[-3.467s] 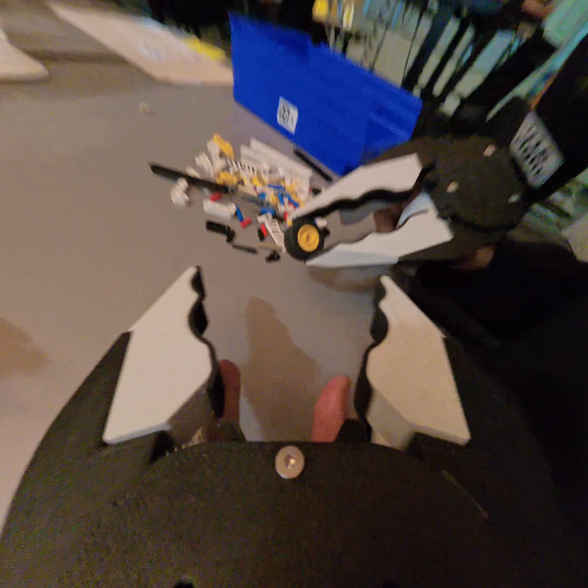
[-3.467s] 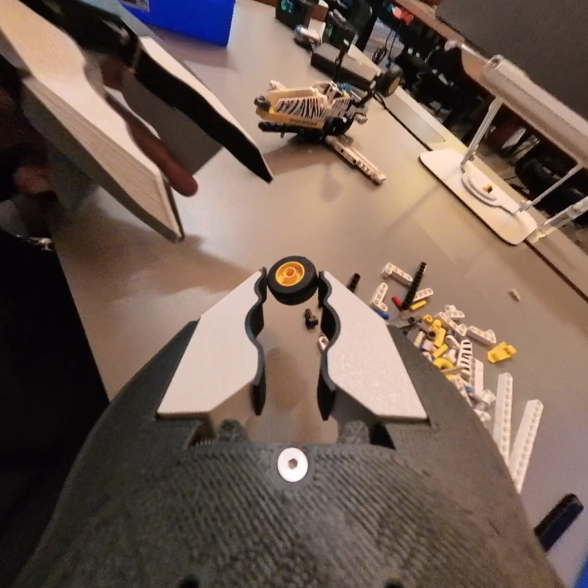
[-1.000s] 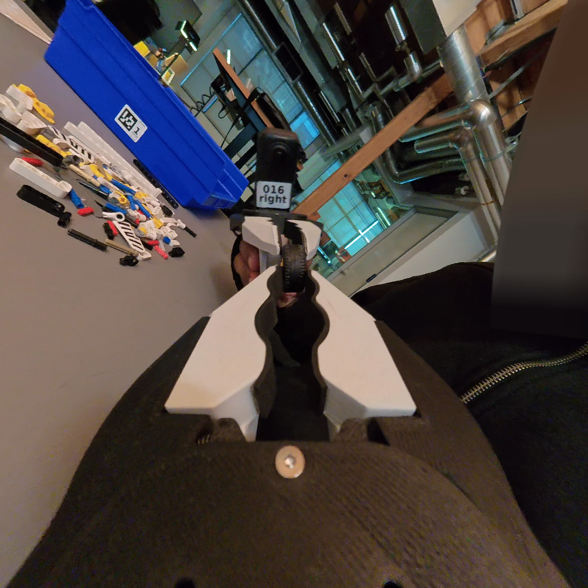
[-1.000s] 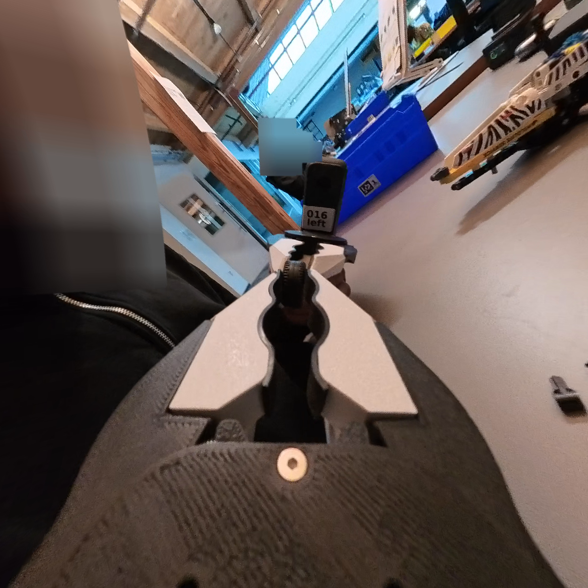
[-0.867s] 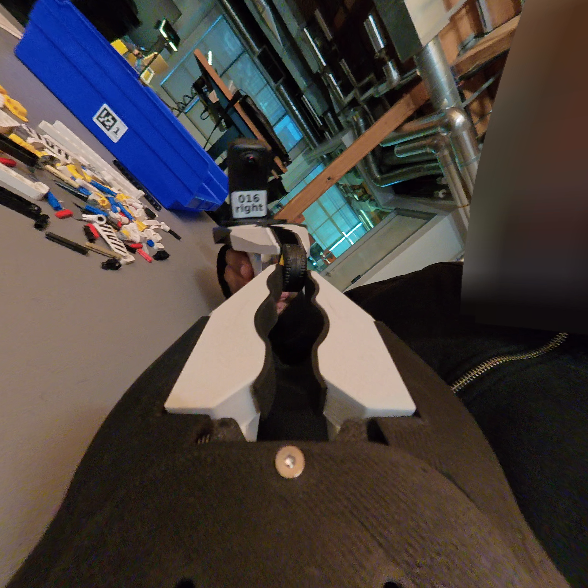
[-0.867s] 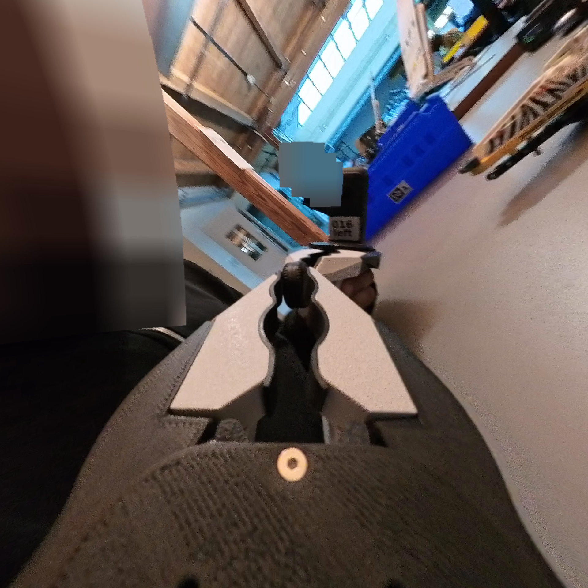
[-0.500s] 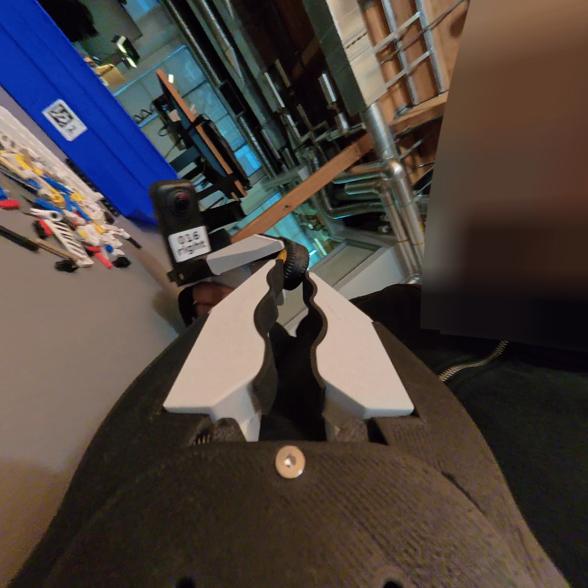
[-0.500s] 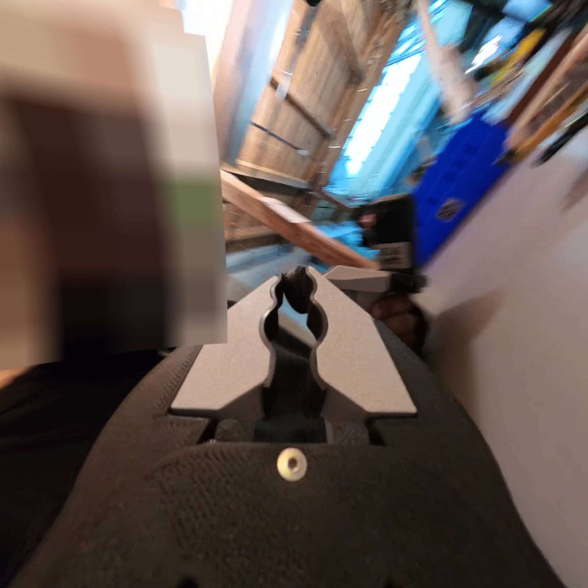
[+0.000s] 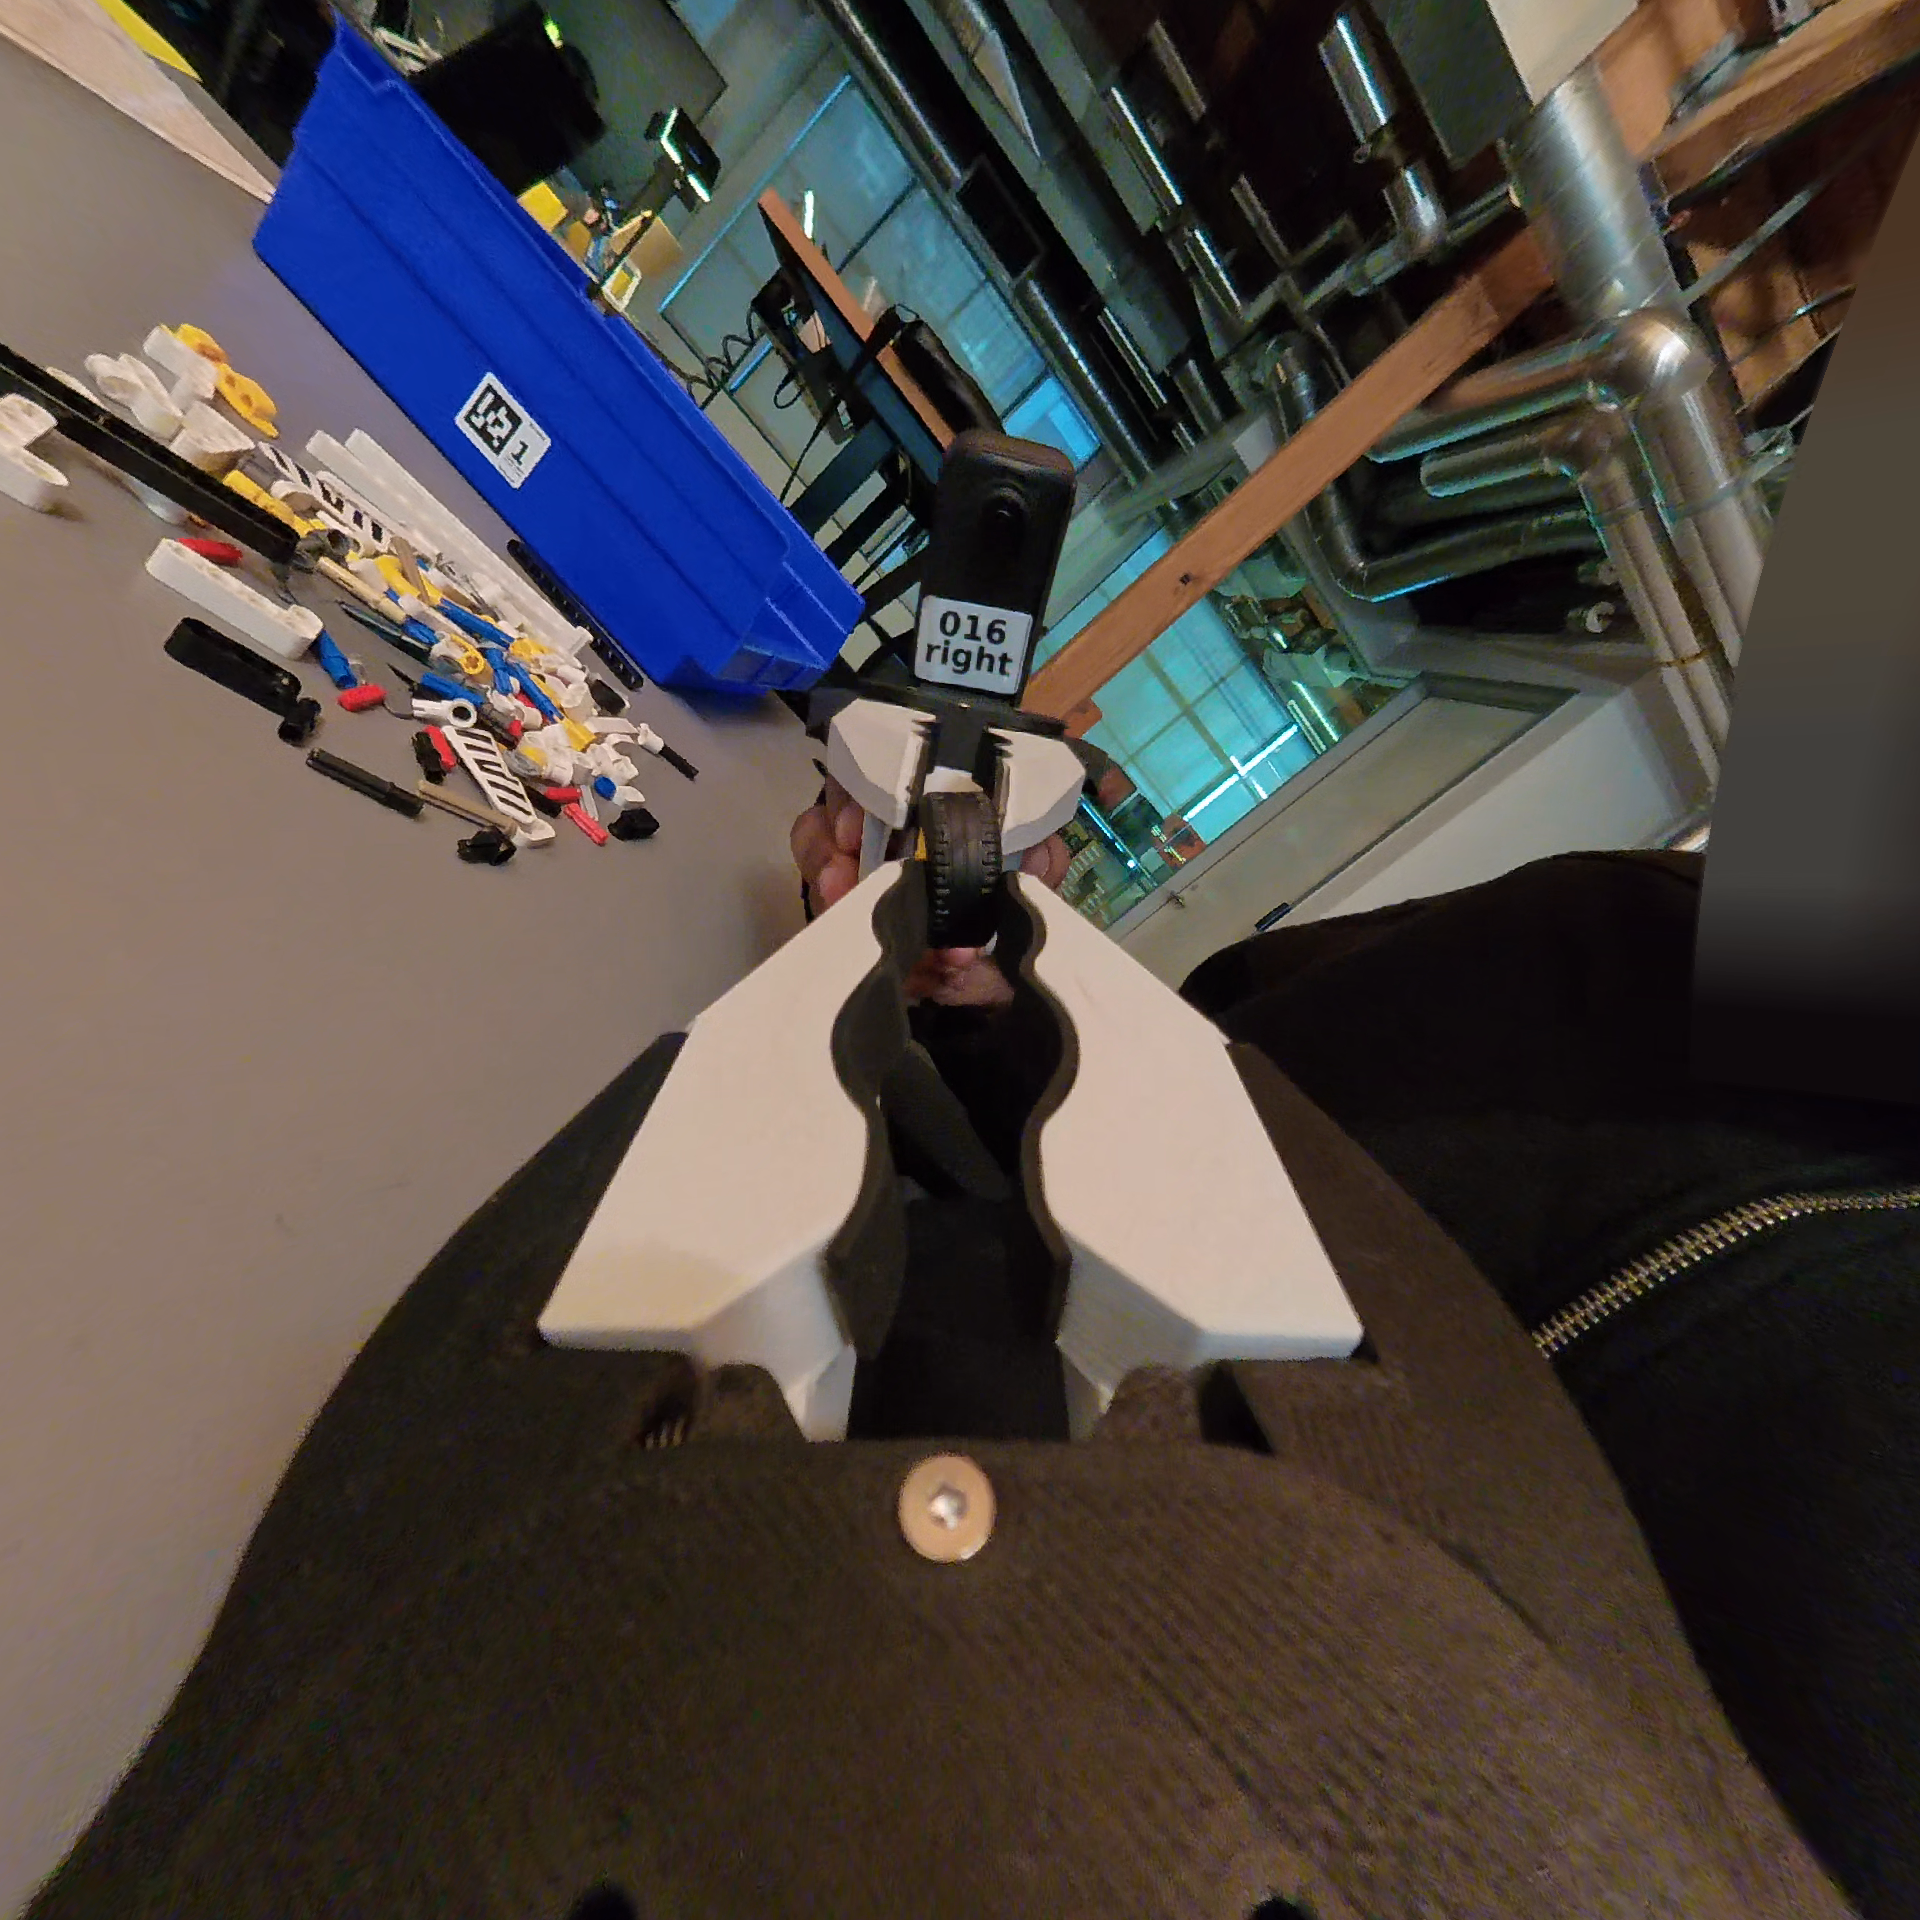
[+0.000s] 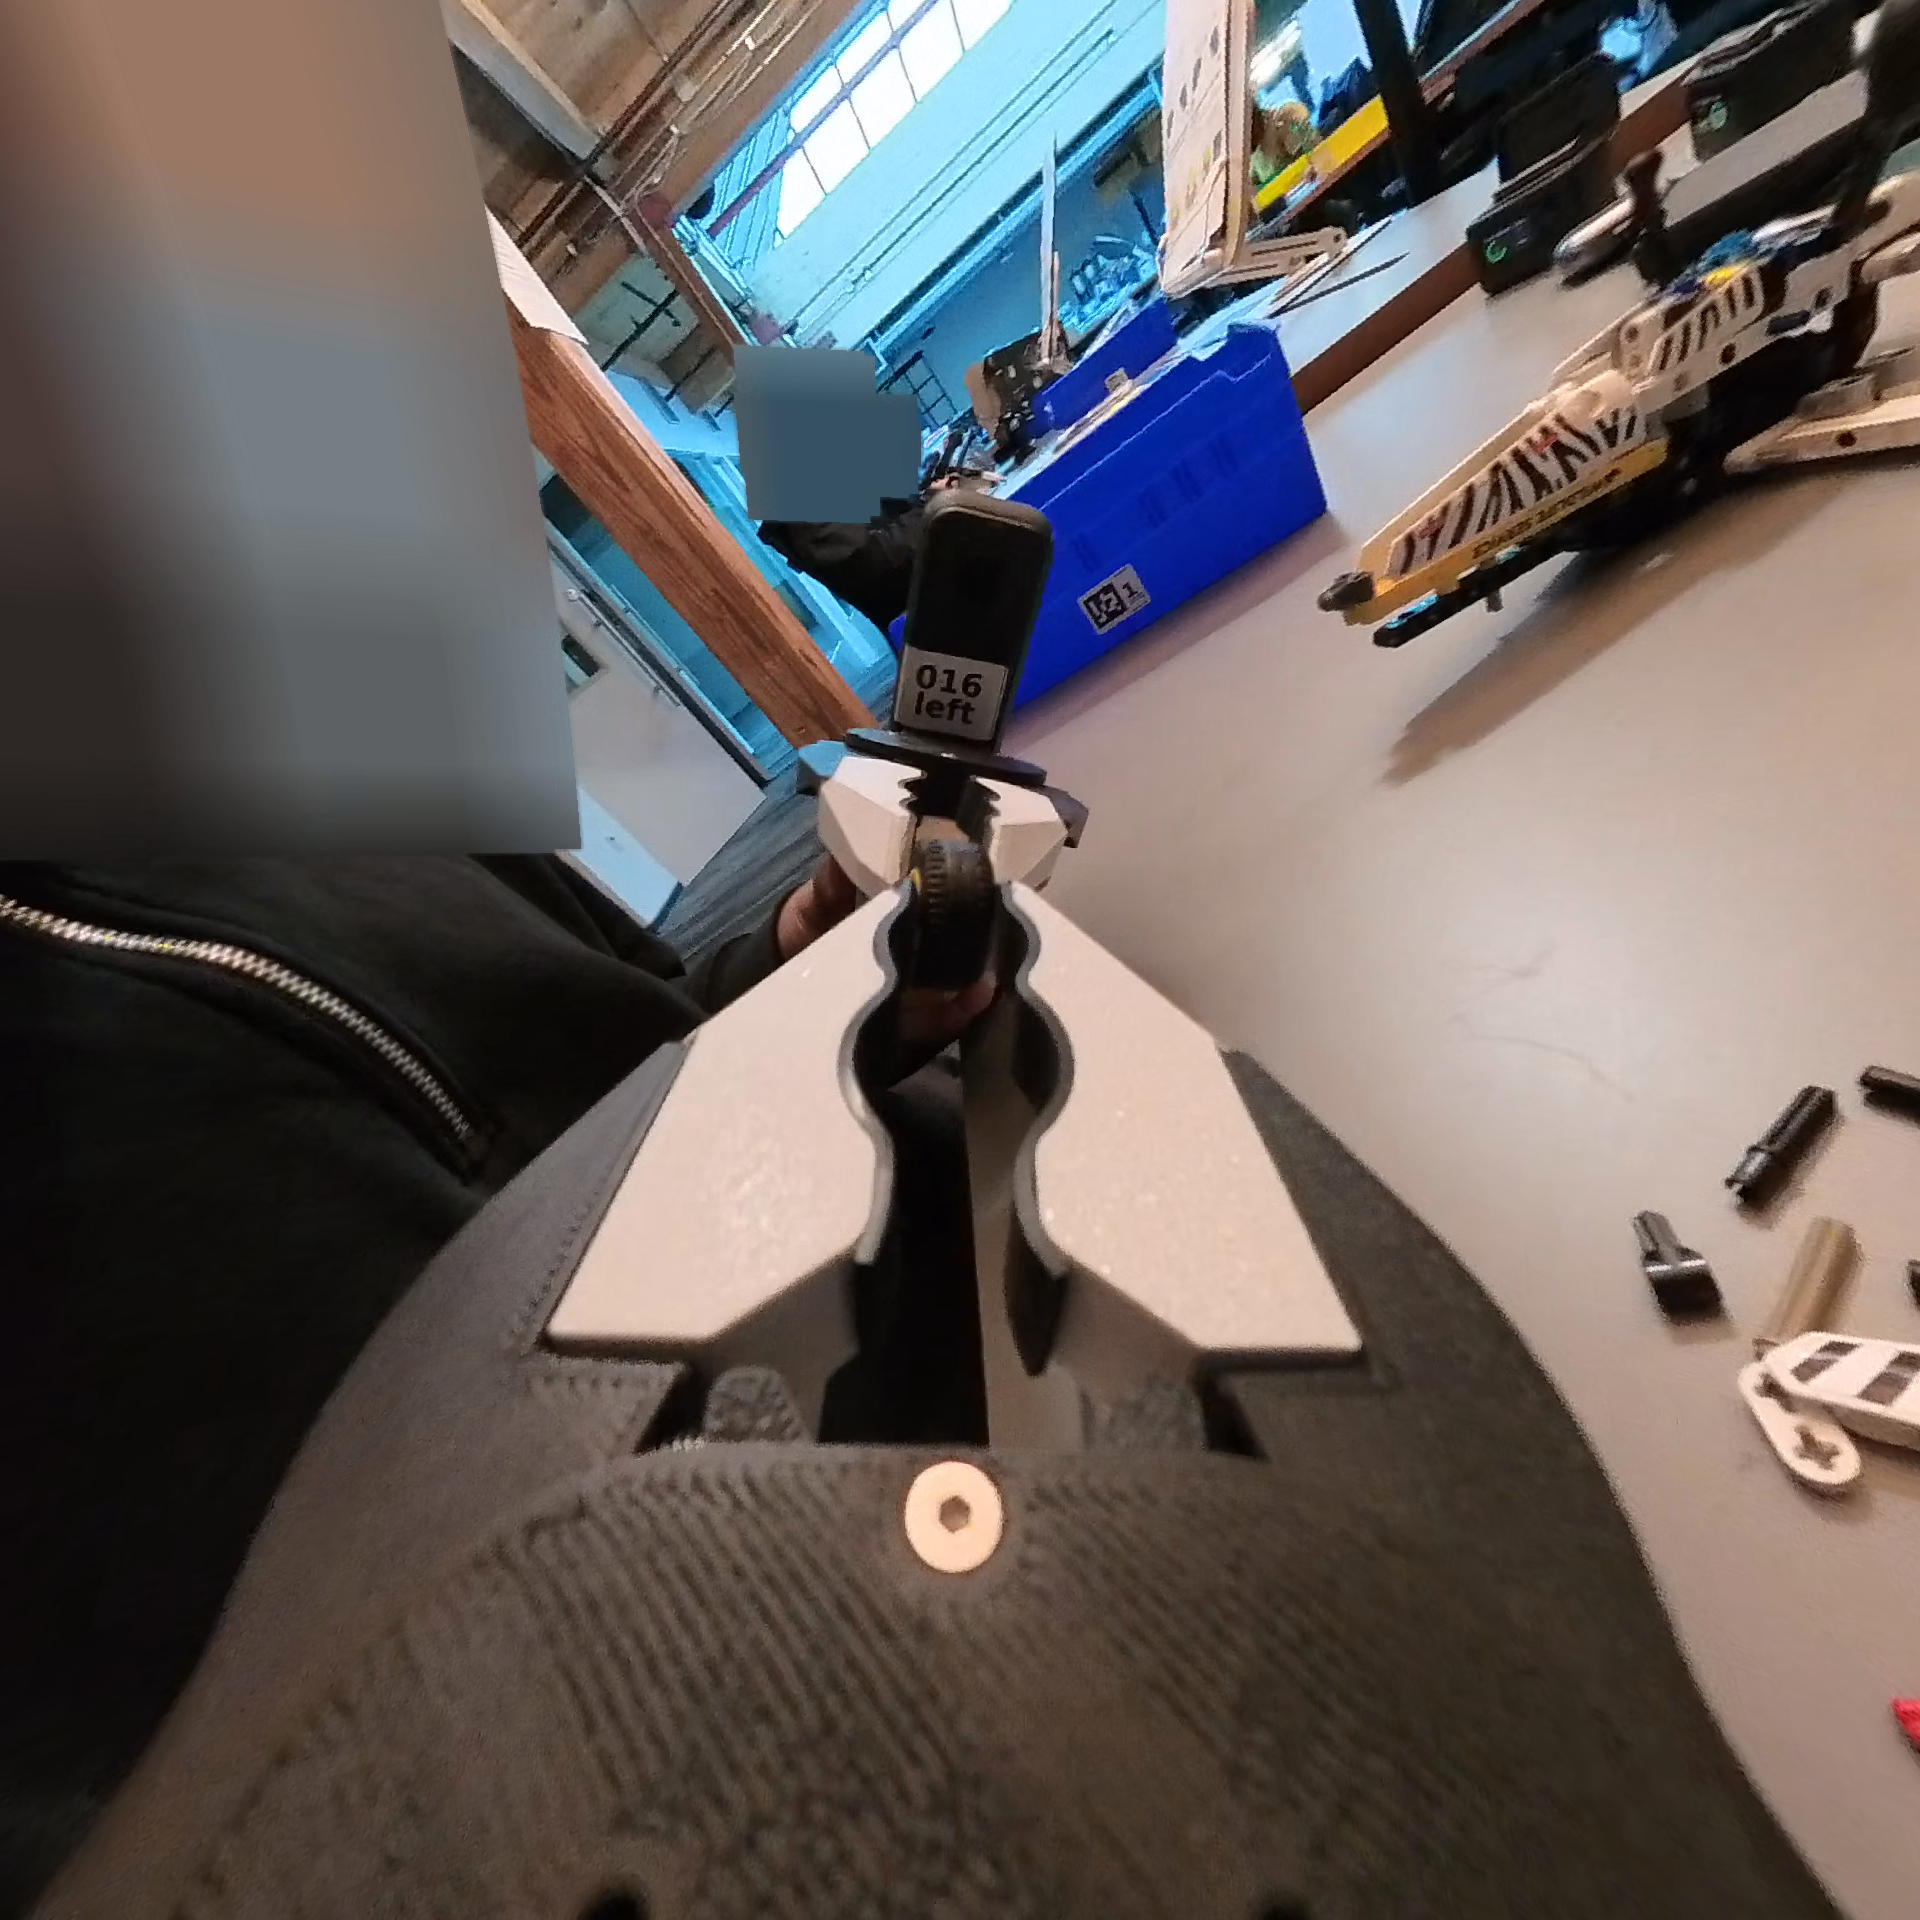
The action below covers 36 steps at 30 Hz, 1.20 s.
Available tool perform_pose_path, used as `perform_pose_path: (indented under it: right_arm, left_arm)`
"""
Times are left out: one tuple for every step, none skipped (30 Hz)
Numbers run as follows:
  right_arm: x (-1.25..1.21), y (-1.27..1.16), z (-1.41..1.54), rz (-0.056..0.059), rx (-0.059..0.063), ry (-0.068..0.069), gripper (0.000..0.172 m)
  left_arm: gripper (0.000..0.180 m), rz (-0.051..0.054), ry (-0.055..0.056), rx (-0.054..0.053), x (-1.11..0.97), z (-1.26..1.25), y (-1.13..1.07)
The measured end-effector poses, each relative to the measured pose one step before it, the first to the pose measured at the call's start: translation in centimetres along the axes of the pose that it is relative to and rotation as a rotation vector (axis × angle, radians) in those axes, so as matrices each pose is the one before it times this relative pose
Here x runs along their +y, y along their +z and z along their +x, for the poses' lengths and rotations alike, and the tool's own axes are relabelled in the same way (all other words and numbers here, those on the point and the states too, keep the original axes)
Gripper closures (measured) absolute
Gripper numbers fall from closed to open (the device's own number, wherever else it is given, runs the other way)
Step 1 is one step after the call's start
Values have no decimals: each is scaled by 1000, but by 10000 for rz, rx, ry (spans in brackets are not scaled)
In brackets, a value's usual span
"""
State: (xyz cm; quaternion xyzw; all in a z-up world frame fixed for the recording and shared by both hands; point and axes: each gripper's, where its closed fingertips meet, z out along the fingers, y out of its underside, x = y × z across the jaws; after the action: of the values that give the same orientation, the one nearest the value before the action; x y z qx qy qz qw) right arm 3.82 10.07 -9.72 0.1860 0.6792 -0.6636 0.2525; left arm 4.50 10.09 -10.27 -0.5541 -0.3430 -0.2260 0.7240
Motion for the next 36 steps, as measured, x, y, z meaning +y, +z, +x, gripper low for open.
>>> perform_pose_path:
  right_arm:
    - [162, -32, 5, -54, -65, 9, 160]
    - [114, -46, 35, -7, 1, -106, 160]
    - [64, -42, 103, 23, 110, -225, 160]
    - [91, -23, 250, -25, 226, -209, 161]
    - [82, -20, 280, -72, 233, -83, 161]
    - [108, -18, 313, -116, 243, -38, 161]
    - [177, 6, 345, -162, 300, -159, 162]
    - [264, 25, 340, -228, 355, -269, 162]
    - [218, 77, 299, -217, 398, -353, 162]
    - [126, 107, 216, -181, 405, -420, 162]
    - [139, 135, 187, -210, 426, -498, 162]
    - [95, 115, 169, -226, 434, -538, 162]
    - [53, 104, 137, -210, 414, -536, 162]
    - [56, 106, 136, -194, 369, -447, 162]
    - [92, 104, 130, -172, 330, -380, 162]
    - [164, 90, 123, -174, 289, -353, 162]
    - [167, 60, 117, -156, 274, -328, 161]
    - [134, 46, 93, -112, 319, -379, 161]
    - [168, 51, 54, -149, 346, -442, 161]
    - [144, 35, 33, -153, 332, -451, 162]
    - [95, 10, 11, -122, 275, -370, 162]
    - [112, 14, 36, -96, 244, -300, 162]
    - [103, 32, 33, -65, 232, -267, 162]
    - [160, 58, 22, -85, 169, -208, 162]
    - [113, 25, 31, -48, 102, -152, 162]
    - [32, -9, 35, 28, 48, -67, 162]
    - [71, -4, 29, 14, 4, -18, 163]
    - [113, 1, 38, -5, 84, -219, 163]
    - [175, 21, 95, -66, 227, -480, 167]
    - [67, 29, 8, 1, 215, -554, 167]
    - [-39, -19, -1, 90, 117, -362, 167]
    - [-95, -27, 38, 155, -27, -25, 167]
    - [-119, -29, 68, 211, -177, 330, 166]
    - [-215, -80, 93, 287, -284, 601, 166]
    - [-255, -97, 78, 313, -373, 721, 165]
    - [-165, -88, 87, 254, -421, 753, 164]
  left_arm:
    - [169, -64, -36, -10, 158, -45, 0]
    - [170, -32, -28, -27, 157, -49, 20]
    - [170, 1, -28, -59, 132, -89, 37]
    - [169, 19, 5, -161, 84, -205, 30]
    - [170, -3, 79, -279, 54, -326, 9]
    - [170, -28, 144, -296, 63, -301, 36]
    - [169, -76, 182, -359, 133, -361, 66]
    - [170, -133, 155, -364, 199, -422, 53]
    - [170, -154, 146, -366, 230, -433, 66]
    - [170, -100, 139, -342, 168, -385, 84]
    - [169, -119, 126, -294, 186, -318, 115]
    - [169, -130, 87, -237, 195, -295, 104]
    - [169, -44, 20, -170, 59, -224, 65]
    - [169, 3, 0, -142, -6, -195, 32]
    - [169, 19, -14, -135, -53, -226, -8]
    - [169, 3, 3, -160, -36, -246, -7]
    - [169, -42, 48, -179, 44, -237, 39]
    - [170, -24, 82, -177, 19, -198, 46]
    - [170, 4, 77, -192, 16, -192, 56]
    - [170, -50, 55, -181, 84, -197, 70]
    - [170, -16, 64, -128, 19, -132, 42]
    - [170, -40, 31, -82, 48, -91, 40]
    - [171, -16, -14, -72, 2, -113, 39]
    - [171, -5, 19, -95, -8, -132, 37]
    - [171, -82, 15, -89, 92, -127, 70]
    - [171, -26, 22, -24, 18, -30, 44]
    - [171, -12, 6, 6, 0, 14, 24]
    - [171, -45, -16, -15, 58, -33, 42]
    - [170, -13, 60, -45, 19, -4, 36]
    - [170, -20, 93, -14, 35, 51, 20]
    - [170, -28, 20, -41, 47, -41, 31]
    - [170, -9, -22, 38, -14, 27, 11]
    - [170, 12, -94, 110, -74, 43, -18]
    - [170, 31, -156, 189, -104, 85, -48]
    - [170, 70, -178, 265, -180, 174, -76]
    - [170, 42, -169, 265, -144, 194, -47]
